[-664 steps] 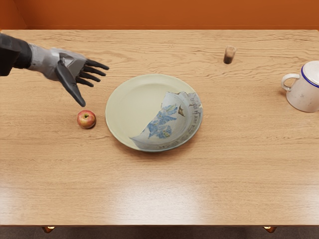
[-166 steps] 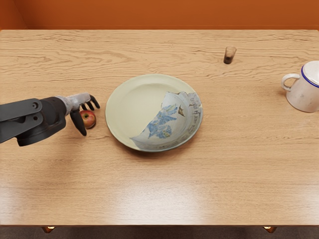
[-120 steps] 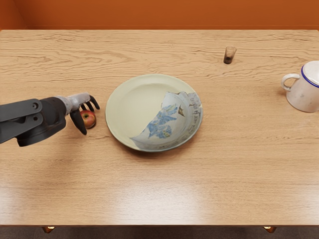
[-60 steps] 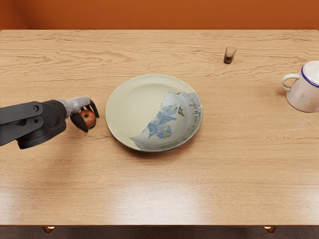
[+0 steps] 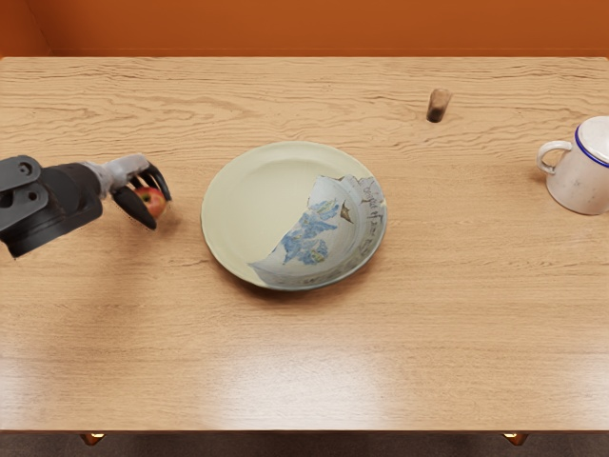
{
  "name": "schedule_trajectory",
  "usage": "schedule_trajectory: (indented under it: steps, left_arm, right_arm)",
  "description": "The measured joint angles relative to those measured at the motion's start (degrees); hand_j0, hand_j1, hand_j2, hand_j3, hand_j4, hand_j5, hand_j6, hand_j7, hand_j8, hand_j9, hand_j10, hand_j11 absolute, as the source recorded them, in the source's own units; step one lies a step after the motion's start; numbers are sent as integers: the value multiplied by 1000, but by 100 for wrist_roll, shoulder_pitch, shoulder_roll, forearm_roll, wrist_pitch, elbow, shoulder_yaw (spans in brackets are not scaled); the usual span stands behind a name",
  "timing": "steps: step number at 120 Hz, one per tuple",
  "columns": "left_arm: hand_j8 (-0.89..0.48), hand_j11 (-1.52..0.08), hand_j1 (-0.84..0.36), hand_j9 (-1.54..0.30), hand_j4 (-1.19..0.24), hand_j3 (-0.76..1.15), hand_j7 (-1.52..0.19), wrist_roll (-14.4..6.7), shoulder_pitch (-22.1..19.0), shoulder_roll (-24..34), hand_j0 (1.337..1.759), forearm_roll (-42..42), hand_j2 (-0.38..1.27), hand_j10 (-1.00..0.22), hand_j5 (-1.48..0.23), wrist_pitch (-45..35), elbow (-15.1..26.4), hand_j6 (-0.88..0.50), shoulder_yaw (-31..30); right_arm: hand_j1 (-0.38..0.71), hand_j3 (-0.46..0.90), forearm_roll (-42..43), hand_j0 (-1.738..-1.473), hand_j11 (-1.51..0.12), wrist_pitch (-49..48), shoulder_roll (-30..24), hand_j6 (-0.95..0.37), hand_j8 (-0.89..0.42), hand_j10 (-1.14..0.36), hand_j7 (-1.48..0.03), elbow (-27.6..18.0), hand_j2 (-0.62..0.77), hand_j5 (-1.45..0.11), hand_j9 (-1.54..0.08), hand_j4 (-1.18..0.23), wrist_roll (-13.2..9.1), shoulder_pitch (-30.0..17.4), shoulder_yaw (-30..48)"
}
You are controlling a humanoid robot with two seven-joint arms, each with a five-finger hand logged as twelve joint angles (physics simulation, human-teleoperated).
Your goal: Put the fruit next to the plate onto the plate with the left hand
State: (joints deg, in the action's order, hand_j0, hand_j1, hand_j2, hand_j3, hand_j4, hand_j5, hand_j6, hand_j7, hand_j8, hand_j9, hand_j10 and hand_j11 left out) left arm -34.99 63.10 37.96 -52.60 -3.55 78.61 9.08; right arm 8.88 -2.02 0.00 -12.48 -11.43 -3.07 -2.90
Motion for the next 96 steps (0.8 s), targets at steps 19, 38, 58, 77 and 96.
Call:
schedule_trajectory:
  steps: [19,38,58,77,96]
  left_arm:
    - [-356,-919,-292,-912,-660,0,-919,0,85,-19,1653,551,145,-672,-940,62,1,-391,662]
    - [-363,-916,-293,-915,-671,0,-909,1,159,-476,1653,905,178,-681,-933,201,22,-408,1210]
    - [-358,-914,-292,-923,-670,0,-908,-1,195,-1133,1653,998,158,-681,-933,235,26,-409,1437]
    - [-351,-912,-310,-925,-662,0,-910,0,109,-1379,1654,1024,225,-679,-940,241,26,-400,1457]
    - [-346,-910,-319,-919,-659,0,-902,0,4,-1467,1654,1008,223,-672,-928,239,24,-396,1438]
  right_arm:
    - [-322,0,0,-1658,-29,0,0,-22,-22,-22,-29,0,-4,-29,-29,-22,0,0,0]
    - [-322,0,0,-1658,-29,0,0,-22,-22,-22,-29,0,-5,-29,-29,-22,0,0,0]
    - [-322,0,0,-1658,-29,0,0,-22,-22,-22,-29,0,-5,-29,-29,-22,0,0,0]
    - [-322,0,0,-1658,-29,0,0,-22,-22,-22,-29,0,-5,-29,-29,-22,0,0,0]
    - [-322,0,0,-1658,-29,0,0,-22,-22,-22,-29,0,-5,-29,-29,-22,0,0,0]
